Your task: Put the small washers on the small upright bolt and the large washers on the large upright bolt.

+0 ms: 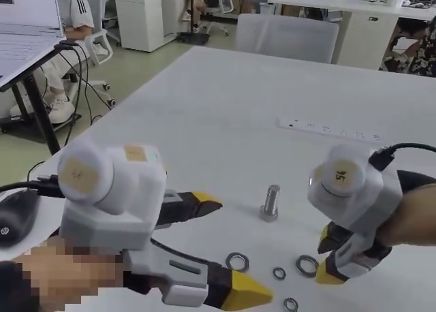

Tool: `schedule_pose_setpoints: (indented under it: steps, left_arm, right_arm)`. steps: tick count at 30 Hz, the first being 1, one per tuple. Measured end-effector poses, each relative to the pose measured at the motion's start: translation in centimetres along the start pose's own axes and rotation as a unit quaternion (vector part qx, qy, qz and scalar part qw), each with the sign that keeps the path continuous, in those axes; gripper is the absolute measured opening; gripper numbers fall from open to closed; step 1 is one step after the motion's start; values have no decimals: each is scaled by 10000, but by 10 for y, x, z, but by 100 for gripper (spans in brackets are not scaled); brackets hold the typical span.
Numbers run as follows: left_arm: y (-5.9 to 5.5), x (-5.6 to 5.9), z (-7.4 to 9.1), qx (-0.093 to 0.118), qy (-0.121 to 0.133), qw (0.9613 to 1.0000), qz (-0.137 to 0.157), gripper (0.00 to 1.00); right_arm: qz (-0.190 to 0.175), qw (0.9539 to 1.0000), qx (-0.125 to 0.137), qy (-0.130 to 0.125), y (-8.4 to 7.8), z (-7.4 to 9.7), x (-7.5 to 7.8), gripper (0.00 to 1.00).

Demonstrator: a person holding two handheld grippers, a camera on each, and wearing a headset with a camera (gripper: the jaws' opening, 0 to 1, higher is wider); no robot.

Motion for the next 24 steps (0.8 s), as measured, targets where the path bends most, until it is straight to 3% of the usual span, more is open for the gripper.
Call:
schedule_pose_setpoints:
  steps: [24]
  left_arm:
    - [0,-2,0,17,19,10000,28,83]
  right_arm:
    - [-2,9999,-144,65,1,-17,9,29]
Point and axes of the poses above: the centre of the closed fingertips' face, and the gripper's own axes: z roughly backward along the fingers, x roughly to its right, y roughly out of its top, the point moved 5 cm from there along z, roughly backward along the fingers, and after that the axes turned 7 degrees about y, right-handed, at the moved point
